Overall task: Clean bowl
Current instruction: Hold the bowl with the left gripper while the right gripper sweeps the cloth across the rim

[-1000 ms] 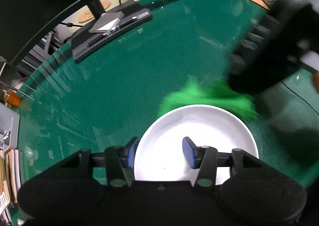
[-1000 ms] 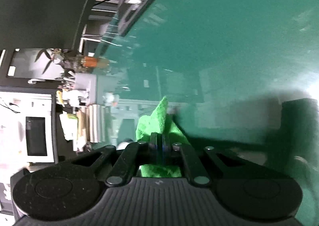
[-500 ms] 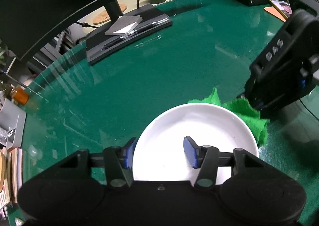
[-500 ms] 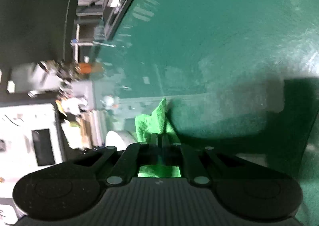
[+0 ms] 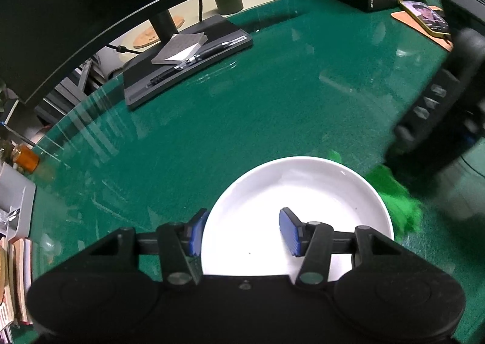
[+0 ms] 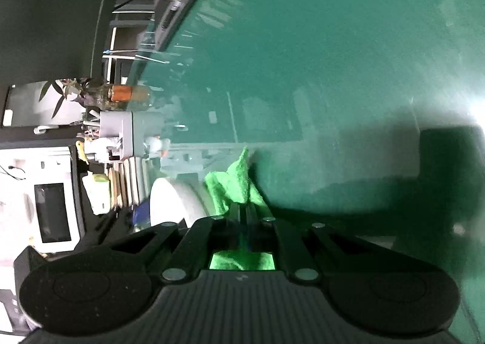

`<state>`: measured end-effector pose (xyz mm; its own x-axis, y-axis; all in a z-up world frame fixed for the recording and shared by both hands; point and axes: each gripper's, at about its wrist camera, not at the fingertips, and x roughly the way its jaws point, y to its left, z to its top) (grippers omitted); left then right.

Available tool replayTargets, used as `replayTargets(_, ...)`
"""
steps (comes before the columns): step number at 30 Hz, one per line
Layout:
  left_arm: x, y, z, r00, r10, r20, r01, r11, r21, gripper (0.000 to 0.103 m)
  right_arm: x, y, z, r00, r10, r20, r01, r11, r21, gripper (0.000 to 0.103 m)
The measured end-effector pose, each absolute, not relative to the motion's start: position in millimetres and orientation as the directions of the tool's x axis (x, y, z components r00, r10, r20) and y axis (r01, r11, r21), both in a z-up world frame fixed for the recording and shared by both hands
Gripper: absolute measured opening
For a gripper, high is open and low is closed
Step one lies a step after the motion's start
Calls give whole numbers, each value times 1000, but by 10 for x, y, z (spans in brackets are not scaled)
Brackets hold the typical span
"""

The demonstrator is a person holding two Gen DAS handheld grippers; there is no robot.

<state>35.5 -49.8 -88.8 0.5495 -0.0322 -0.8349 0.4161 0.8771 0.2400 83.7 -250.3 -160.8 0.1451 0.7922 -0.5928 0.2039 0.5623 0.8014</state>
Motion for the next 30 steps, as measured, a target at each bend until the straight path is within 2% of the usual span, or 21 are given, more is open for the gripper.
replayTargets(9,371,-480,-880,541,-47,-840,431,873,229,50,1025,-2422,-1635,247,799,-548,266,488,831,5)
replayTargets(15,373,-471,-884,542,-53,-839,431,874,223,50,832,-2610,-1588,214,800,-561,259,507,822,5)
replayTargets(23,365,-468,-875,531,-60,-846,436,875,211,50,1138,-2300,-1608,233,806,-545,247,493,834,5)
replayTargets(30,374,-425,-864,514,-82,-854,432,885,175,51,812,-2625,-1561,218,819,-531,276,470,838,5)
